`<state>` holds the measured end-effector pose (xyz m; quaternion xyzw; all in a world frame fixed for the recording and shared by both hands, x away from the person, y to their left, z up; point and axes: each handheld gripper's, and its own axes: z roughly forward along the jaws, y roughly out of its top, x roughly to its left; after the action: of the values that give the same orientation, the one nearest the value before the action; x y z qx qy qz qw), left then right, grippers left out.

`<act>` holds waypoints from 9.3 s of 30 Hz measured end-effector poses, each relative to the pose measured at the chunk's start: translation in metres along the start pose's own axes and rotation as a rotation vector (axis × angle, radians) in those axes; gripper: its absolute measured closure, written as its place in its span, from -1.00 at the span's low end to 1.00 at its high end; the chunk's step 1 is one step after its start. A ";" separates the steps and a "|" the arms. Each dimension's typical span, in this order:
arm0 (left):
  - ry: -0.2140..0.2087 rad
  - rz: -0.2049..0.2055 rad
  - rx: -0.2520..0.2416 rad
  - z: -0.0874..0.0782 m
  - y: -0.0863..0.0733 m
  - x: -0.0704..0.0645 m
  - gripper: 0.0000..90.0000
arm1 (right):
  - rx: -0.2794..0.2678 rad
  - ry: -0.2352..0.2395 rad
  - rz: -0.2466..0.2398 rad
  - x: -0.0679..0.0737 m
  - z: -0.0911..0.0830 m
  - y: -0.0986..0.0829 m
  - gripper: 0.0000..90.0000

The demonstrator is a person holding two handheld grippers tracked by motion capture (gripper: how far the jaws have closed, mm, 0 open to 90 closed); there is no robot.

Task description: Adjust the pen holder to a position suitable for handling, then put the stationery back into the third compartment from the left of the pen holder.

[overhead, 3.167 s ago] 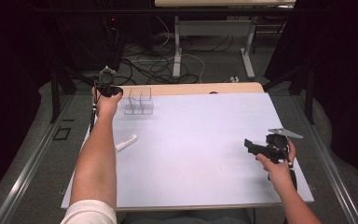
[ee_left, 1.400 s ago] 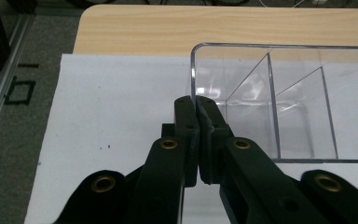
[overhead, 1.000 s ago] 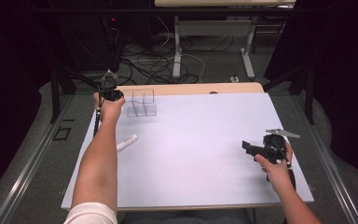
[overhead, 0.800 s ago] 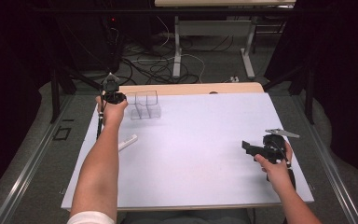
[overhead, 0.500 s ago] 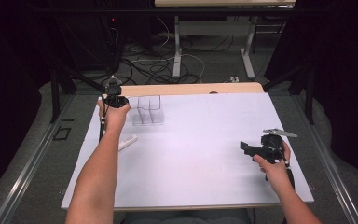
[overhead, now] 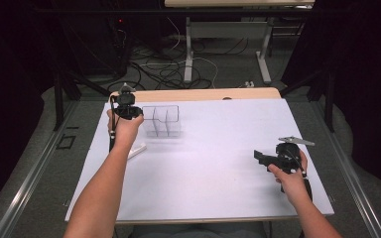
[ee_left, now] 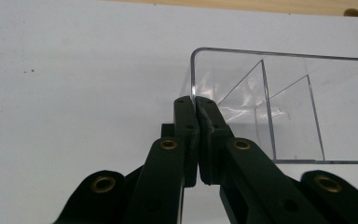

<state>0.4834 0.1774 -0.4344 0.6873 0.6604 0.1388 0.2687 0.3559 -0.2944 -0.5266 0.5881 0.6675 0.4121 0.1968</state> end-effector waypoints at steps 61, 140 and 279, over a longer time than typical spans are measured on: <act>-0.326 0.070 0.027 0.010 -0.076 -0.084 0.63 | 0.016 0.003 0.008 -0.002 0.003 -0.002 -0.84; -0.082 0.491 -0.045 0.017 -0.082 0.058 -0.40 | 0.042 0.001 -0.006 -0.003 0.005 -0.004 -0.83; -0.538 0.564 0.317 -0.004 -0.123 -0.038 0.52 | -0.033 0.041 -0.864 0.077 -0.006 -0.007 -0.08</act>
<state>0.3751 0.1383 -0.4928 0.8858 0.3657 -0.0810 0.2740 0.3292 -0.2228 -0.5114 0.2433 0.8495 0.3139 0.3473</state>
